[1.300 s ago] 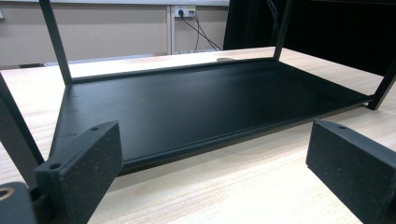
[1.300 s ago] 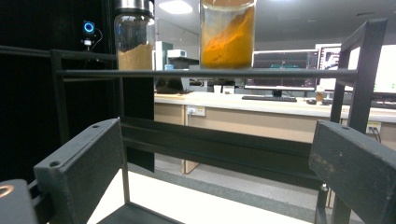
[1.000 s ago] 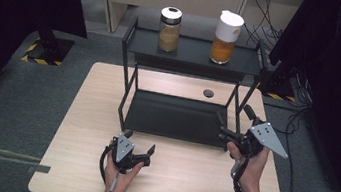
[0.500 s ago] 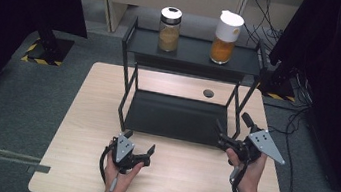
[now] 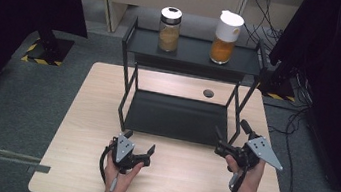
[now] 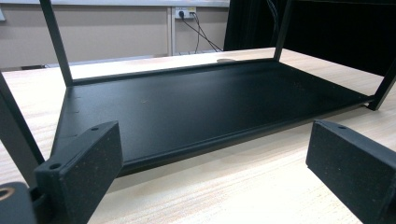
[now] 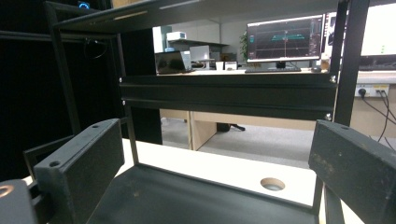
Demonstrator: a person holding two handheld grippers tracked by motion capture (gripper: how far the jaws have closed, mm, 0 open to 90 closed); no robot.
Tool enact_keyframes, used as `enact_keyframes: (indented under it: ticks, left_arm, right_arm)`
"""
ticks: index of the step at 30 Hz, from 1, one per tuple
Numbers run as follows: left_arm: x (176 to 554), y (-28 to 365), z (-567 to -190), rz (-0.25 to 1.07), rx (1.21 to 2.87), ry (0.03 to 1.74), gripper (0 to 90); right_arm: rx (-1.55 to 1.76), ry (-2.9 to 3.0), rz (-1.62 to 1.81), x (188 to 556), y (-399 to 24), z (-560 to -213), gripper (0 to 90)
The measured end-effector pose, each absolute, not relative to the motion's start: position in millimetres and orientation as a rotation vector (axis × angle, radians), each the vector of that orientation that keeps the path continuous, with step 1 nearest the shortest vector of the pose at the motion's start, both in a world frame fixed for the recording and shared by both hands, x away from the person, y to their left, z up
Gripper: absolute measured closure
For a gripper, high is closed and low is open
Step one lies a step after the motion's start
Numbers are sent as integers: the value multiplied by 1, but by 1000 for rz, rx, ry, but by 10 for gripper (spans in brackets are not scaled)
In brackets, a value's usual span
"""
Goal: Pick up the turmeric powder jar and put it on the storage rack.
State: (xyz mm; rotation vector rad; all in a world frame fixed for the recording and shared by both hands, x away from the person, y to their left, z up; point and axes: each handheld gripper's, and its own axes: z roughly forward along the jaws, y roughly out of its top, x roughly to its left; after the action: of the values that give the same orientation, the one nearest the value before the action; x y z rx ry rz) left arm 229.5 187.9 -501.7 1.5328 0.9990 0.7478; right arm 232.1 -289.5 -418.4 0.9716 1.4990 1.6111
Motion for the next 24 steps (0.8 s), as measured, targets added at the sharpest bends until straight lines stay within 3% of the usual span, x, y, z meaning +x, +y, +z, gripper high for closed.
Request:
enact_keyframes:
  ticks: [24]
  left_arm:
    - [229, 187, -502, 751, 1534, 998, 28]
  right_arm:
    - [1055, 1597, 1566, 219, -301, -454, 35]
